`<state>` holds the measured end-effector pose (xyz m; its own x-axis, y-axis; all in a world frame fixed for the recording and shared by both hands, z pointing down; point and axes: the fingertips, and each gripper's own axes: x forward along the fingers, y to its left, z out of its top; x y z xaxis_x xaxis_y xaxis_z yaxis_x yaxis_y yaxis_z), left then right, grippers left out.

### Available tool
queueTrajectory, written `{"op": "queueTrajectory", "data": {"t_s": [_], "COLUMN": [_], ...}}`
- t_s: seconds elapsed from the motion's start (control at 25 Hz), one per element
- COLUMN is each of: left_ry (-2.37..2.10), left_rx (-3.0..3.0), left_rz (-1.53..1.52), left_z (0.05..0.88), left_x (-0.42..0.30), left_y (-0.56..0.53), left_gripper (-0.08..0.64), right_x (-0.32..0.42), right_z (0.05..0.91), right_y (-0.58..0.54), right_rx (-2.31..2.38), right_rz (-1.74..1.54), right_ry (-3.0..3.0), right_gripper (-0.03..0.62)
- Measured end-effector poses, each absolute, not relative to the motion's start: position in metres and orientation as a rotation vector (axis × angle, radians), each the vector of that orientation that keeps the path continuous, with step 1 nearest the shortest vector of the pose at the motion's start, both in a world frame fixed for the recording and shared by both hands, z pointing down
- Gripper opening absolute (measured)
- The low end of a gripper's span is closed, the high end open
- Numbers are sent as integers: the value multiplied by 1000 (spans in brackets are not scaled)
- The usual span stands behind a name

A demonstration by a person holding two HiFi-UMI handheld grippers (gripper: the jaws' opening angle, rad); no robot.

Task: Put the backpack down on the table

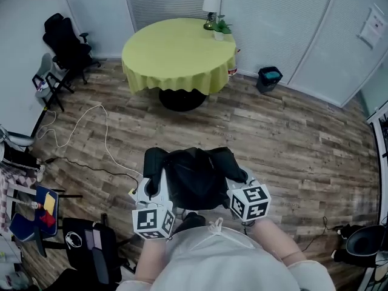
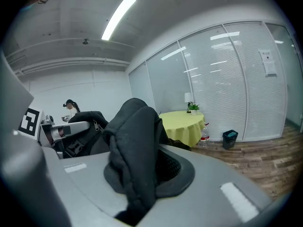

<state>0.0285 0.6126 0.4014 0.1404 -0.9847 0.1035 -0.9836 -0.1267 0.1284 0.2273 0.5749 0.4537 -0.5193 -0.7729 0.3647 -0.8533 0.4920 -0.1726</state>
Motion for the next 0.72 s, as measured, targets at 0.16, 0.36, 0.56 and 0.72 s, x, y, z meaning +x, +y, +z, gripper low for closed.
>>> {"op": "queueTrajectory", "data": {"t_s": [0.16, 0.36, 0.56, 0.72], "left_ry": [-1909, -1865, -1866, -1892], "left_rx": [2292, 2365, 2349, 2314], "left_rz": [-35, -42, -51, -47], "left_z": [397, 386, 385, 393], "left_x": [1, -25, -54, -68], "left_y": [564, 519, 482, 452], "left_gripper": [18, 18, 18, 18], "right_x": [203, 179, 150, 135], "right_z": [447, 436, 436, 443], "right_y": [534, 493, 455, 418], "right_rx": [1442, 1530, 1500, 1450], "right_rz": [469, 449, 461, 475], "right_ry": [-2490, -2488, -2483, -2493], "right_gripper": [31, 31, 31, 31]}}
